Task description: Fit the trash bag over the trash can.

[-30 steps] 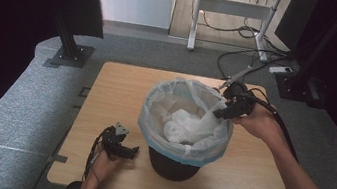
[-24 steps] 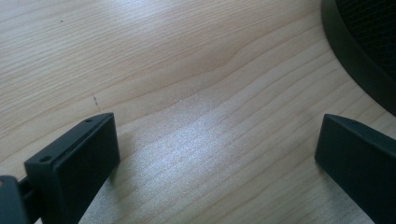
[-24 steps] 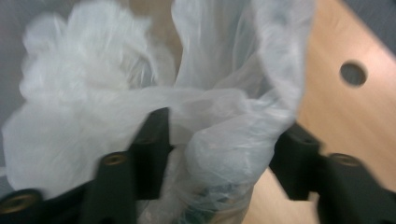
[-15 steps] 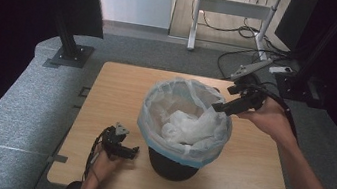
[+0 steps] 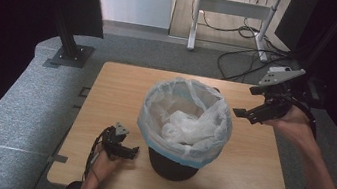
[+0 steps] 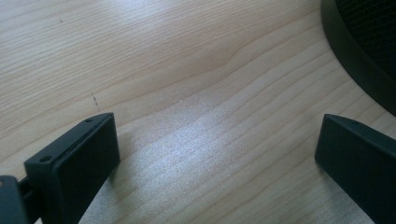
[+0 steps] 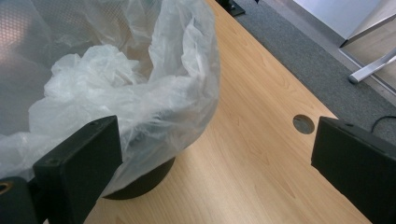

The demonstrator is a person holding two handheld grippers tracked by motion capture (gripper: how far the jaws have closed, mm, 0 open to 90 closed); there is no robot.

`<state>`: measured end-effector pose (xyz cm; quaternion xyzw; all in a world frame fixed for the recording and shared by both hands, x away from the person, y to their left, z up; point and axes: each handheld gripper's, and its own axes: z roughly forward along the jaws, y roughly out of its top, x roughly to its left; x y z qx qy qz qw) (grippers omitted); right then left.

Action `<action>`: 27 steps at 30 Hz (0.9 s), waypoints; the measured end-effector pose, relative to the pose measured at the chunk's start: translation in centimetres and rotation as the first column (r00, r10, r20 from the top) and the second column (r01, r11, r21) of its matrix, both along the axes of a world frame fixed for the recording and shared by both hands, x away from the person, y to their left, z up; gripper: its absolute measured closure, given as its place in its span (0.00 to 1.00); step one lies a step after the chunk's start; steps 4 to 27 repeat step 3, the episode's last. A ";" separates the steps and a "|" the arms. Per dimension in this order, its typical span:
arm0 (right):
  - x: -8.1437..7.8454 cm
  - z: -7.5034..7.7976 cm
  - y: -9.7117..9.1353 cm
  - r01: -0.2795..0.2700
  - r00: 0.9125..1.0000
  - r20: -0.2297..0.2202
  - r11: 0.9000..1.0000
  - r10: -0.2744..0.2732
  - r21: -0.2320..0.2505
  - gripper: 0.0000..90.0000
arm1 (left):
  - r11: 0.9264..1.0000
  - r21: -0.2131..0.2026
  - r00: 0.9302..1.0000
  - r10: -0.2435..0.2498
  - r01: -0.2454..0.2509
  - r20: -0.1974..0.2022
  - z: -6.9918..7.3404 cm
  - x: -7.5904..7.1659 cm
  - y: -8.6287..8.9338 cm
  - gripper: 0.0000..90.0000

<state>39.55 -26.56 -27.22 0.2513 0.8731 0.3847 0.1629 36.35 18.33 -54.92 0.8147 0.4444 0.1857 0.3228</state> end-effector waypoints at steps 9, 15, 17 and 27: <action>0.0 -0.1 -0.3 0.000 1.000 0.003 1.000 0.000 0.006 0.02 | 1.000 0.000 1.000 -0.001 0.001 0.000 0.0 0.0 0.0 0.00; 0.0 -0.1 -0.3 0.000 1.000 0.003 1.000 0.000 0.006 0.02 | 1.000 0.000 1.000 -0.001 0.001 0.000 0.0 0.0 0.0 0.00; 0.0 -0.1 -0.3 0.000 1.000 0.003 1.000 0.000 0.006 0.02 | 1.000 0.000 1.000 -0.001 0.001 0.000 0.0 0.0 0.0 0.00; 0.0 -0.1 -0.3 0.000 1.000 0.003 1.000 0.000 0.006 0.02 | 1.000 0.000 1.000 -0.001 0.001 0.000 0.0 0.0 0.0 0.00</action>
